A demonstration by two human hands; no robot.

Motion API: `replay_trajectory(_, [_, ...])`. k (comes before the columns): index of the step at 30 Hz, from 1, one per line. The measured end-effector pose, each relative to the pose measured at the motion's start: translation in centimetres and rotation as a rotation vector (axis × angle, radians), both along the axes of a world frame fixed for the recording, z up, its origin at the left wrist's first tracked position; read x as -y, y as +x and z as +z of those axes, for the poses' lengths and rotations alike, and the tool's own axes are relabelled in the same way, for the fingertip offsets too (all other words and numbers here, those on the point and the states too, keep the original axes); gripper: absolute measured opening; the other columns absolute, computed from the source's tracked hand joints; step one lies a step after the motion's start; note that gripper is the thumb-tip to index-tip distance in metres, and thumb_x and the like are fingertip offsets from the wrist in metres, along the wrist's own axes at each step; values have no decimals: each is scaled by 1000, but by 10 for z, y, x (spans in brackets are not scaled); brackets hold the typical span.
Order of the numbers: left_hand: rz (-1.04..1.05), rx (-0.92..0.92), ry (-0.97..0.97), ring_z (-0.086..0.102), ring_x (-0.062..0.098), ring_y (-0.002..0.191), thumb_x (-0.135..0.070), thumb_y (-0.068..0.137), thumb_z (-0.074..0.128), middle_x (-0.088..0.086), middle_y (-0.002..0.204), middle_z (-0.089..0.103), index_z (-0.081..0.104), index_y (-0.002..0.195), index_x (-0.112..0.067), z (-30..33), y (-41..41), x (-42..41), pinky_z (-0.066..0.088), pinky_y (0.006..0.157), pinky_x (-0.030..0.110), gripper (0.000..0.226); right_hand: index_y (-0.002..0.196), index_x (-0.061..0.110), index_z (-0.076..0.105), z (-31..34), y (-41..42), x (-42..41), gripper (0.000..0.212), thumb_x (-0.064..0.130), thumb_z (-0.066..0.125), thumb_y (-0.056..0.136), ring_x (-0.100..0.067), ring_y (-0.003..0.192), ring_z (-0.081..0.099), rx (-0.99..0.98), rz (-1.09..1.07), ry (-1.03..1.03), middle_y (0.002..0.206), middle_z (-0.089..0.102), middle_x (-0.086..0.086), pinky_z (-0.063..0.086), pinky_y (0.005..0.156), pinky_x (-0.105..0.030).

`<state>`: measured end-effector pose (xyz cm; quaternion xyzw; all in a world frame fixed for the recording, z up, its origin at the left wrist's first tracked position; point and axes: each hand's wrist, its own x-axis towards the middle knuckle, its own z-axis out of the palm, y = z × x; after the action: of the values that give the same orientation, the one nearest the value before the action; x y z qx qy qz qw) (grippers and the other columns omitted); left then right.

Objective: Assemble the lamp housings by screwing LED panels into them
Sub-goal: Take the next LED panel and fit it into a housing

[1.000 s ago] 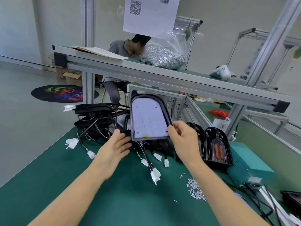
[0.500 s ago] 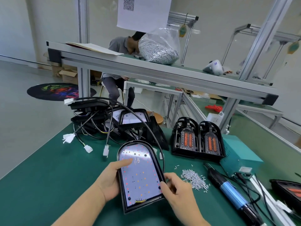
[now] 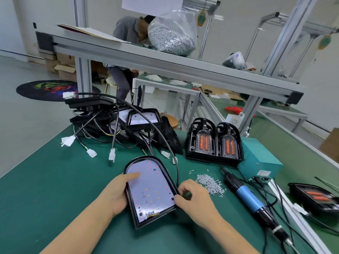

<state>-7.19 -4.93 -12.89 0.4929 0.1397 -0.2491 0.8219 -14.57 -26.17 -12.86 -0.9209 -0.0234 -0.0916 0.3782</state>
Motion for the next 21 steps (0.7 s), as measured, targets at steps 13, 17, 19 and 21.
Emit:
replay_trajectory(13, [79, -28, -83, 62, 32, 94, -8, 97, 43, 22, 116, 63, 52, 127, 7, -4, -4, -4, 47, 75, 43, 35, 121, 14, 59, 32, 78, 52, 30, 30, 57, 95, -22, 108, 56, -22, -446, 0, 118, 61, -4, 46, 88, -35])
replay_trajectory(17, [69, -8, -92, 65, 31, 94, -11, 97, 43, 19, 111, 66, 55, 123, 5, -6, -7, -5, 48, 78, 43, 33, 142, 14, 41, 38, 110, 65, 52, 31, 57, 96, -34, 129, 38, -27, -579, -173, 143, 43, -15, 41, 99, -44])
replay_trajectory(19, [72, -3, -93, 67, 29, 90, -13, 98, 43, 18, 105, 69, 57, 121, 5, -5, -8, -5, 48, 78, 42, 32, 147, 14, 35, 40, 121, 67, 57, 31, 57, 97, -36, 132, 35, -74, -593, -200, 147, 37, -18, 40, 101, -46])
replay_trajectory(21, [78, 0, -96, 66, 30, 95, -15, 98, 43, 18, 107, 69, 58, 120, 3, -5, -9, -5, 48, 79, 43, 32, 145, 12, 35, 42, 130, 65, 58, 32, 58, 96, -37, 132, 35, -101, -599, -226, 145, 39, -19, 41, 100, -46])
